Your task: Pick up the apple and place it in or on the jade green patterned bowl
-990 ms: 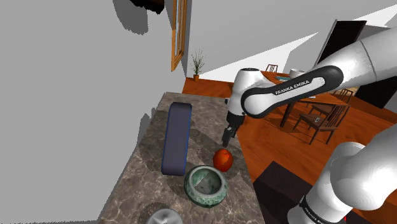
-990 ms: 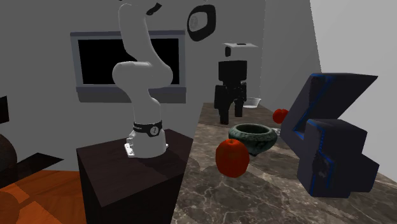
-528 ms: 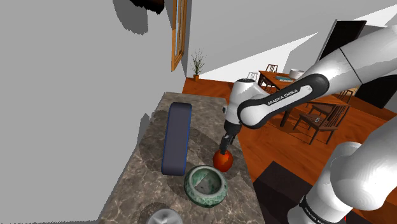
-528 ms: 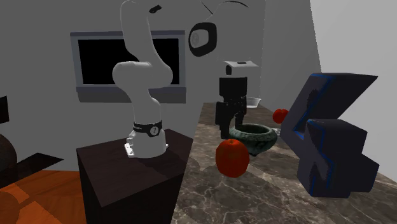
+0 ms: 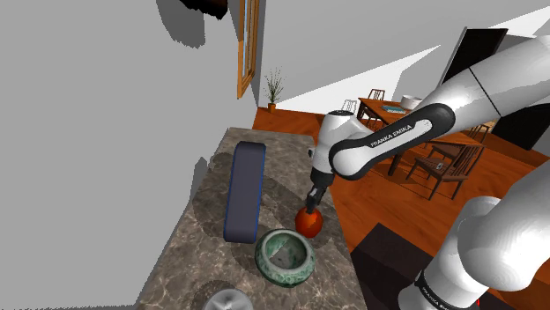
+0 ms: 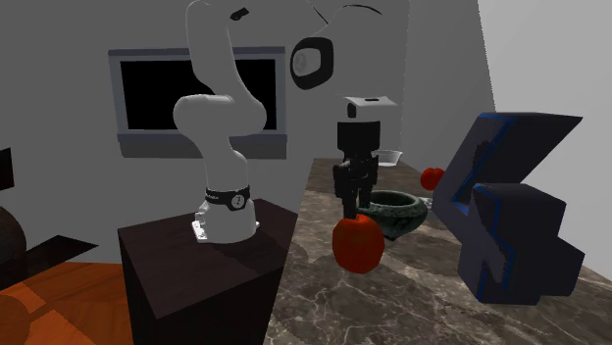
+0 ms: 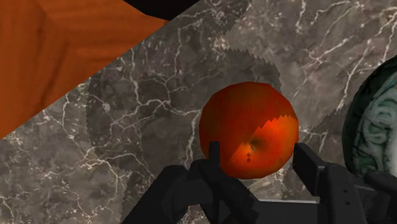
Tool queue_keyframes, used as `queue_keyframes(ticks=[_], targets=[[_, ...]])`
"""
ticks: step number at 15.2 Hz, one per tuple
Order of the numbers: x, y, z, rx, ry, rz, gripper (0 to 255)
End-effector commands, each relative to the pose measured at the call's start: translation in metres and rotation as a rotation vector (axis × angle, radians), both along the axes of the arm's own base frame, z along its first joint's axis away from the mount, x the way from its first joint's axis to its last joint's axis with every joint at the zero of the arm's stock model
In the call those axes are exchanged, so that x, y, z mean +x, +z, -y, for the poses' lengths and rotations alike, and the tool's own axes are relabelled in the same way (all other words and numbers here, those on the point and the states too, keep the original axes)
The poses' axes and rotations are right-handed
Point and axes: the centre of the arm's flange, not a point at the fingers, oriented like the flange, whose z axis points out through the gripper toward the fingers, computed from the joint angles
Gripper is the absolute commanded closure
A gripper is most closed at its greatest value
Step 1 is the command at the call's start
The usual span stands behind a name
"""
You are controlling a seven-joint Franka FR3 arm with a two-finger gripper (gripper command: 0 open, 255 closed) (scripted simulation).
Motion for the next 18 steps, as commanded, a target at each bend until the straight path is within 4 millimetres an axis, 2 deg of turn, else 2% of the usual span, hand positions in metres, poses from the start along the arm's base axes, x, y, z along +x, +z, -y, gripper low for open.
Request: queue_keyframes(ticks=[1,9,18], targets=[[0.000,0.000,0.000,0.000,0.000,0.000,255],[0.000,0.000,0.000,0.000,0.000,0.000,255],[0.000,0.047,0.000,0.000,0.000,0.000,255]])
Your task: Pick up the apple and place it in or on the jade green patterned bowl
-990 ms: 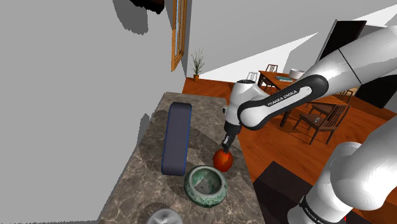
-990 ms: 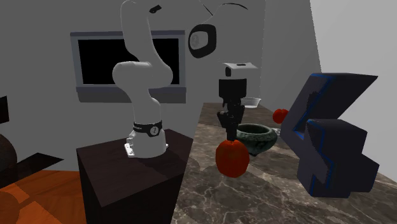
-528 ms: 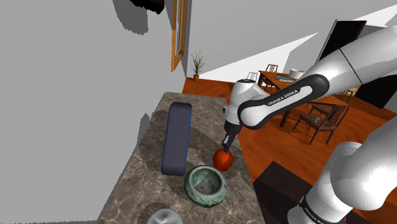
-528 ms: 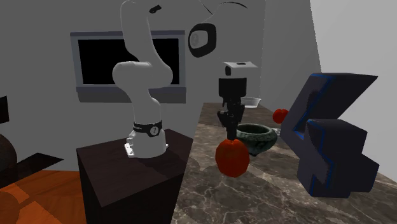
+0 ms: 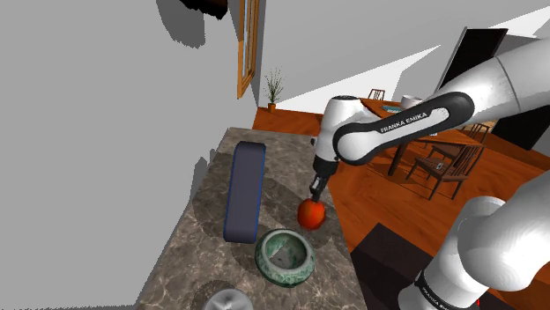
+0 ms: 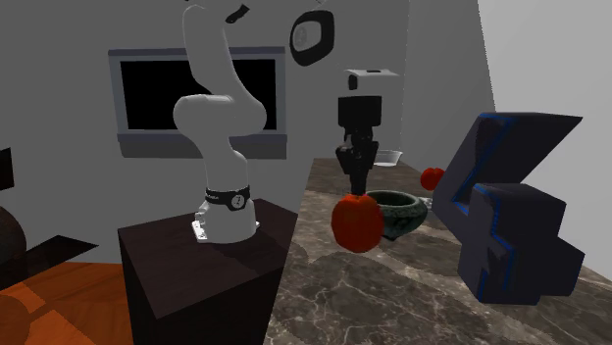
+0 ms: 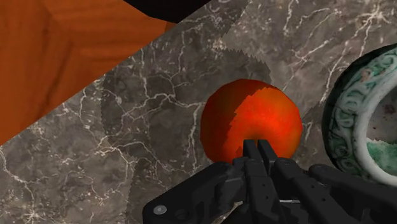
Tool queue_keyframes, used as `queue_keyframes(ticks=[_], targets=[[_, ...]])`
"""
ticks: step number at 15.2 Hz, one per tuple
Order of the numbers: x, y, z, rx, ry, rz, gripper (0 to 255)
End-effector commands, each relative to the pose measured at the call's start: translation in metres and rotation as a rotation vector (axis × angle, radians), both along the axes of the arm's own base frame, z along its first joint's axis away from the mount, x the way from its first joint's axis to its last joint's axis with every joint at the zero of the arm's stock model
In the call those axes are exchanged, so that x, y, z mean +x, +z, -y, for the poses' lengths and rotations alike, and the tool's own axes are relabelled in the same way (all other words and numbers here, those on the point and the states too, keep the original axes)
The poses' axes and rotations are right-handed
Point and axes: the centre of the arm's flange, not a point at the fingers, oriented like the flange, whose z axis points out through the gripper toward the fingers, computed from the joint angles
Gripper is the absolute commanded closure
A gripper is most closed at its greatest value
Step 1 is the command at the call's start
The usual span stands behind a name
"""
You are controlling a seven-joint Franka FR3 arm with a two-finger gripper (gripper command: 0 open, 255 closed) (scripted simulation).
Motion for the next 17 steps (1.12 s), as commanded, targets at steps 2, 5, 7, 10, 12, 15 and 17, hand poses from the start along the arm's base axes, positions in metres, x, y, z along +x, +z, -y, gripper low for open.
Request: queue_keyframes(ticks=[2,5,7,10,12,15,17], targets=[[0.000,0.016,0.000,0.000,0.000,0.000,255],[0.000,0.032,0.000,0.000,0.000,0.000,255],[0.000,0.042,0.000,0.000,0.000,0.000,255],[0.000,0.058,0.000,0.000,0.000,0.000,255],[0.000,0.069,0.000,0.000,0.000,0.000,255],[0.000,0.085,0.000,0.000,0.000,0.000,255],[0.000,0.095,0.000,0.000,0.000,0.000,255]])
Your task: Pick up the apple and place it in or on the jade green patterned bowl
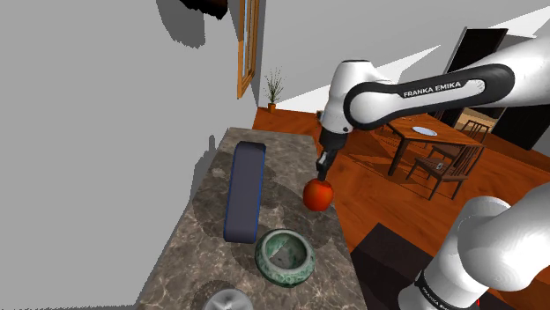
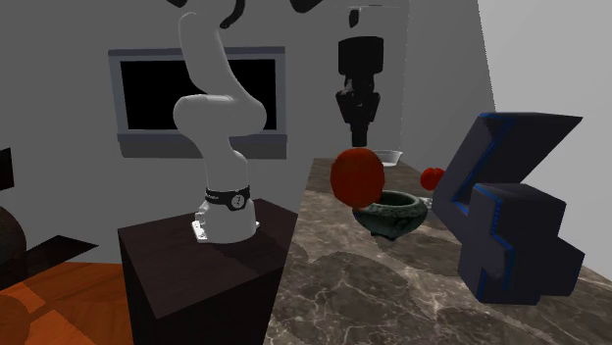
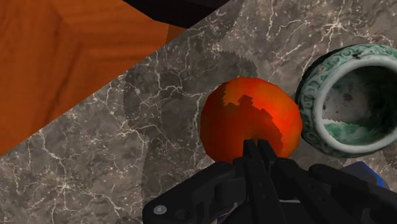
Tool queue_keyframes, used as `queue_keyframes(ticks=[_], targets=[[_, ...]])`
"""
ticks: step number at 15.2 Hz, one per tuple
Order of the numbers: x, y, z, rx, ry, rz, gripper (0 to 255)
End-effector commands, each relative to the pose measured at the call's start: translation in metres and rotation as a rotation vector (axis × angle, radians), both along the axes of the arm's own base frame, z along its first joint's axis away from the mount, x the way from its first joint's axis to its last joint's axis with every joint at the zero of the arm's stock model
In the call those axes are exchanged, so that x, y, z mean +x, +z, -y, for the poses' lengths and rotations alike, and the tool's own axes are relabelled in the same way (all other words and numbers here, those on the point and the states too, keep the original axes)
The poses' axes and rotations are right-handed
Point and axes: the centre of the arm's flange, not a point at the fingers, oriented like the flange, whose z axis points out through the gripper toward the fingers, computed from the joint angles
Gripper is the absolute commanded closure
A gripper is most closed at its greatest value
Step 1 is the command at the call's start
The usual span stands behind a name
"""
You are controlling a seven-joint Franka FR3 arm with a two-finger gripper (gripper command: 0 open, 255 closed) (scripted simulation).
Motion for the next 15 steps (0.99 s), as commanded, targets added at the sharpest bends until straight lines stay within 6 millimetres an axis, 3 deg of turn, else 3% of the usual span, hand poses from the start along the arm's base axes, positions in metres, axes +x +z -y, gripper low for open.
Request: queue_keyframes(ticks=[1,7,15], targets=[[0.001,0.011,-0.001,0.000,0.000,0.000,255],[0.001,0.040,-0.001,0.000,0.000,0.000,255],[-0.025,0.081,-0.094,0.000,0.000,0.000,255]])
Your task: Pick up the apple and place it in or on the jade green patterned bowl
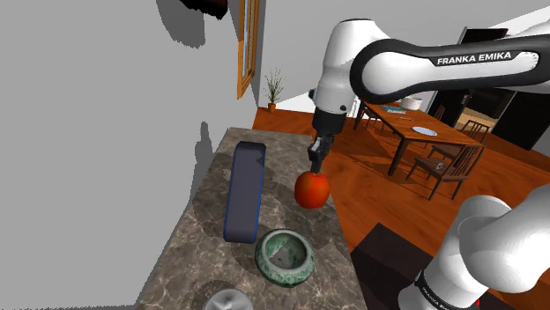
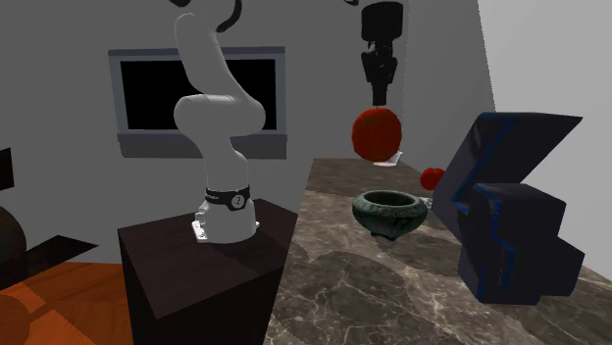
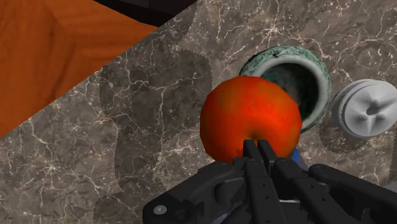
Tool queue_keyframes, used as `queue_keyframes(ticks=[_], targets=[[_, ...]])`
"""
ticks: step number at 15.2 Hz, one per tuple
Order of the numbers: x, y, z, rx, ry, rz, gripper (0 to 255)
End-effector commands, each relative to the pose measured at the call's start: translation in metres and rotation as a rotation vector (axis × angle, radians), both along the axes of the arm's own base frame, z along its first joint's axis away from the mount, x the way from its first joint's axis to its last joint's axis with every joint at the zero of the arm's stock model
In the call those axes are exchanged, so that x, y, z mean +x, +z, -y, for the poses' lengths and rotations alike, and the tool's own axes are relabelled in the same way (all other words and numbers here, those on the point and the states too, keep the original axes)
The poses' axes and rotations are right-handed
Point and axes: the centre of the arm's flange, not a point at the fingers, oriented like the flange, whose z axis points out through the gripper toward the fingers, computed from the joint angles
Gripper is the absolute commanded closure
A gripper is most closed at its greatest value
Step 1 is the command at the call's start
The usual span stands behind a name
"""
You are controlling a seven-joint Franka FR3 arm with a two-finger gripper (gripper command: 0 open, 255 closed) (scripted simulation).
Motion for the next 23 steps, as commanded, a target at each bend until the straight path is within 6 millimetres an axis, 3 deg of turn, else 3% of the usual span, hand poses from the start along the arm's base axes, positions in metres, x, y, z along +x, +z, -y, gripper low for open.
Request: queue_keyframes(ticks=[1,7,23], targets=[[-0.007,0.010,-0.022,0.000,-0.001,-0.001,255],[-0.027,0.041,-0.094,0.000,-0.001,-0.001,255],[-0.027,-0.043,-0.094,0.000,-0.001,-0.001,255]])
